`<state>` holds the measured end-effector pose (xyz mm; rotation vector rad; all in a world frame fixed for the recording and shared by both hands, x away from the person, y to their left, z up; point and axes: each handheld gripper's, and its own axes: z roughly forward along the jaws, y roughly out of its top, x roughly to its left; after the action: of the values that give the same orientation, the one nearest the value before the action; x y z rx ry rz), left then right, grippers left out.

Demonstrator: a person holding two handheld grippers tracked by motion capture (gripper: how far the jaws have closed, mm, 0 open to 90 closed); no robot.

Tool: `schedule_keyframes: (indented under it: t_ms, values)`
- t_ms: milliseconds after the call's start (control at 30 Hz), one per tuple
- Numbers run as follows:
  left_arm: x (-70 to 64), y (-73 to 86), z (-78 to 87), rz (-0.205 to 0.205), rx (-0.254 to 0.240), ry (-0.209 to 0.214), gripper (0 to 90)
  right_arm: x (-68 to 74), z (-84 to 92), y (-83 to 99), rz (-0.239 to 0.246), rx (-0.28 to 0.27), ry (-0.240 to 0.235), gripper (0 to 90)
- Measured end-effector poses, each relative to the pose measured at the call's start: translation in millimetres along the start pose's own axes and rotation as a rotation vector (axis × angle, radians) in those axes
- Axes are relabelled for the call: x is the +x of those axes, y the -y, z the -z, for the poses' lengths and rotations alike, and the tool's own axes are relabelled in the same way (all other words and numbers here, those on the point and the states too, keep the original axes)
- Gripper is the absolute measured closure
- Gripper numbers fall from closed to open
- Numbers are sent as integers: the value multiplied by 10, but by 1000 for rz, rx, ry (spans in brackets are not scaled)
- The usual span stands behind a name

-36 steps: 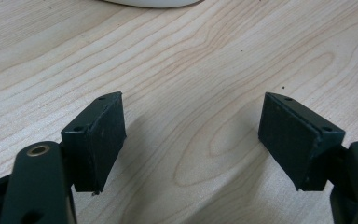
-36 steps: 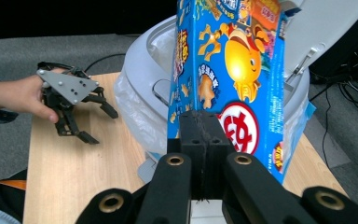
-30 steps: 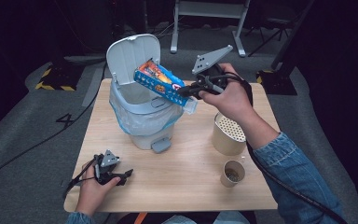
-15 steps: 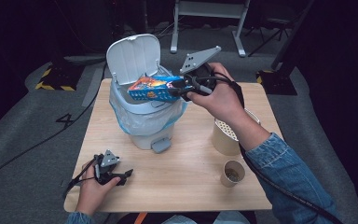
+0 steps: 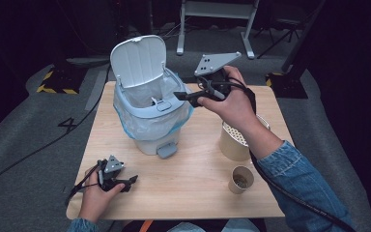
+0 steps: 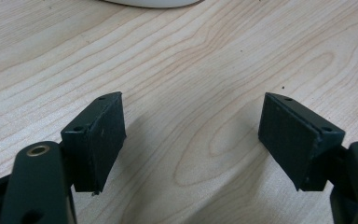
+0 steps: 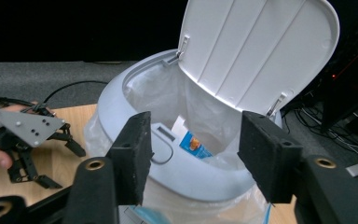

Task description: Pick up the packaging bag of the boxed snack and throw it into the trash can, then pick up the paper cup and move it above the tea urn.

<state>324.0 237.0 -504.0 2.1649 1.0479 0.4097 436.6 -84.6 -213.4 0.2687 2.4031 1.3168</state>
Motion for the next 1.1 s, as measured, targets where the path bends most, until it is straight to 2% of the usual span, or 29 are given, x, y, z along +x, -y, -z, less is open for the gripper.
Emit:
schedule_keyframes:
  t_ms: [133, 167, 233, 300, 333, 433, 500, 567, 800, 900, 933, 1000, 1033, 1067, 1100]
  values:
    - [0, 0, 0, 0, 0, 0, 232, -24, 121, 111, -18, -8, -19, 392]
    - [-1, 0, 0, 1, 0, 2, 232, -48, 210, 204, -49, -28, -29, 368]
    - [-1, 0, 0, 1, 0, 2, 232, -56, 242, 239, -59, -34, -34, 359]
    - [-1, 0, 0, 1, 0, 2, 232, -75, 327, 339, -80, -51, -47, 338]
    - [-2, 0, -1, 2, 0, 1, 232, -95, 430, 451, -100, -67, -55, 318]
    - [-3, 0, -1, 2, 0, 1, 231, -109, 526, 547, -113, -77, -57, 303]
    - [-6, 0, -1, 2, 0, 0, 231, -126, 663, 683, -120, -71, -45, 278]
    - [-6, 0, -1, 2, 1, 0, 231, -129, 698, 716, -123, -72, -42, 273]
    - [3, -8, -11, -1, -2, 4, 226, -103, 1026, 1054, -173, -66, -10, 266]
    - [5, -15, -17, 0, 1, 5, 221, -65, 1158, 1220, -183, -55, 14, 264]
    - [5, -17, -18, 0, 1, 6, 220, -38, 1256, 1346, -197, -53, 25, 262]
    - [7, -19, -19, -1, 1, 6, 219, -28, 1285, 1387, -206, -51, 27, 262]
    - [11, -21, -22, -4, 0, 4, 219, -19, 1319, 1443, -211, -46, 34, 260]
    - [12, -22, -24, -3, -1, 5, 219, -2, 1390, 1577, -230, -34, 45, 255]
    - [14, -24, -27, -3, -1, 6, 219, -2, 1390, 1577, -230, -34, 45, 255]
